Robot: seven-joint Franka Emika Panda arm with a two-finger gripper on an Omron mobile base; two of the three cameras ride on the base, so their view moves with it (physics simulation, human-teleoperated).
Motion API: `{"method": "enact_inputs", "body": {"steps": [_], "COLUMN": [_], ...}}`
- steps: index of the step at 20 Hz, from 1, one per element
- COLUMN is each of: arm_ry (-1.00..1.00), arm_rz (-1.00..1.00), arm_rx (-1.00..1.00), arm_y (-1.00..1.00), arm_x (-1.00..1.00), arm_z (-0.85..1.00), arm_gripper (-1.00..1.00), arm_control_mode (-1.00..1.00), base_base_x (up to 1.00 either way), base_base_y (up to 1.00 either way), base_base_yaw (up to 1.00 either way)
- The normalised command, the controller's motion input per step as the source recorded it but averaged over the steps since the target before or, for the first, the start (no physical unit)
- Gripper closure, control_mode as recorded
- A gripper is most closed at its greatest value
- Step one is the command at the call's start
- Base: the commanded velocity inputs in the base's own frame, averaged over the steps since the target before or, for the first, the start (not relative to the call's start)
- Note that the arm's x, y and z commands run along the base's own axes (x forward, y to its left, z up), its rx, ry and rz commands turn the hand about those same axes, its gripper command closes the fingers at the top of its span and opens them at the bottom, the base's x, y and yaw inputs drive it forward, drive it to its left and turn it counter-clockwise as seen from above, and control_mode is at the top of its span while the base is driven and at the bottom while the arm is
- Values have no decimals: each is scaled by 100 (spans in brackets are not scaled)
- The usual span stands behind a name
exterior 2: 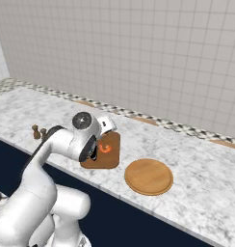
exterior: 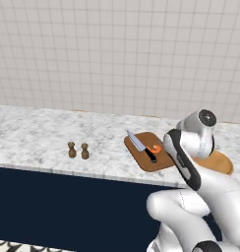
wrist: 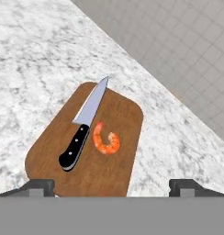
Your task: Pick up the knife from the drawer and place it on the cutting board. Then place the meat from the plate to the cutting board.
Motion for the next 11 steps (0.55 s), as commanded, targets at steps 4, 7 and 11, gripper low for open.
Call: {"method": "enact_inputs", "body": {"steps": [4,7,11], "arm_ry": [-15,-1,1], "arm_rz": [0,0,0], "arm_rx": [-5,-8,-8], "arm_y": [27,38,39], "arm_x": [-27,-4,0], "arm_z": [65,62,52], "arm_gripper": [-100,-100,-100], "arm_control_mode": [-100,-100,-100], "base_base_x": [0,0,0], "base_base_y": [0,0,0], "base_base_yaw": [0,0,0]}}
